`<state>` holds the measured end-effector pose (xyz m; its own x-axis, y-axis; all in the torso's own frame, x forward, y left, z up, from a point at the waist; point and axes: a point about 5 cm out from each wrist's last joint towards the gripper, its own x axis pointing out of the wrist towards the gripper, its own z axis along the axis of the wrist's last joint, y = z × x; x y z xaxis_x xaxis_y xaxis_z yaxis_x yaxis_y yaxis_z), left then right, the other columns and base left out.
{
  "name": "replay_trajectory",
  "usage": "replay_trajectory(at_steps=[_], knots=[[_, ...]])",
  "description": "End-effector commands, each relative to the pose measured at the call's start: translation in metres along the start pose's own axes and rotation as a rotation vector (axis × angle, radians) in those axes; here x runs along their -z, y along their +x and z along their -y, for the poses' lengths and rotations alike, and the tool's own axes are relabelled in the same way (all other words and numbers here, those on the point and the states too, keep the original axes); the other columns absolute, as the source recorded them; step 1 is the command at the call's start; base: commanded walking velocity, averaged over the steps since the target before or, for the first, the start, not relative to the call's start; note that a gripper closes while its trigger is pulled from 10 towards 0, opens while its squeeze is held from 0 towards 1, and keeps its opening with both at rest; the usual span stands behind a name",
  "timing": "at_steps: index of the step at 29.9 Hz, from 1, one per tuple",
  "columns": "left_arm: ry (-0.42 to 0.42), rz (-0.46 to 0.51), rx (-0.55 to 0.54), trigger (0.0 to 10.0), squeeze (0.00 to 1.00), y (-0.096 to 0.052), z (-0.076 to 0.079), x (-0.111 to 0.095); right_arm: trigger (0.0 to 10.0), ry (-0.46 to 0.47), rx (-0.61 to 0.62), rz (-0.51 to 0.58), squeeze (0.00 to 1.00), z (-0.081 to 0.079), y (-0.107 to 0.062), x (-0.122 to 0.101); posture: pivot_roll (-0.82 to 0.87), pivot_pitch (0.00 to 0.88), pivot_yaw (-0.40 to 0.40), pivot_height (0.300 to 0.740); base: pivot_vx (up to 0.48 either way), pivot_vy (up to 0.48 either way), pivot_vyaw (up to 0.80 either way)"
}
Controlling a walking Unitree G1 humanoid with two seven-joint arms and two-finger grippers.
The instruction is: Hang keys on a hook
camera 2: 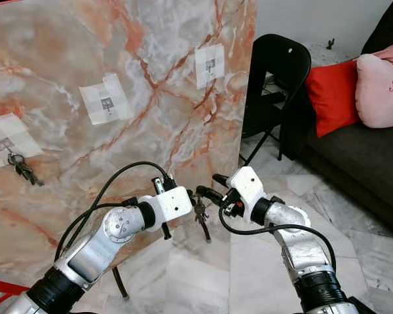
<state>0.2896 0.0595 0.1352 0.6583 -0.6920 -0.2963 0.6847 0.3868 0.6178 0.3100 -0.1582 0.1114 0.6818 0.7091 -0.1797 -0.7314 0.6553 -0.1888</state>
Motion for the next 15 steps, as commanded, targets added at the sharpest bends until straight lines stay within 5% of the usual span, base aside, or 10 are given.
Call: replay_trajectory(at_steps=[1,15], knots=[[0.043,0.079,-0.100,10.0,0.00,-0.004,-0.025,-0.017,10.0,0.042,0.057,-0.098,0.00,0.007,-0.014,0.021,0.04,0.000,-0.032,0.722,0.000,0.000,0.00],[0.034,0.092,-0.128,10.0,0.00,-0.005,-0.031,-0.019,10.0,0.066,0.088,-0.133,0.00,0.010,-0.020,0.035,0.05,0.000,-0.032,0.722,0.000,0.000,0.00]])
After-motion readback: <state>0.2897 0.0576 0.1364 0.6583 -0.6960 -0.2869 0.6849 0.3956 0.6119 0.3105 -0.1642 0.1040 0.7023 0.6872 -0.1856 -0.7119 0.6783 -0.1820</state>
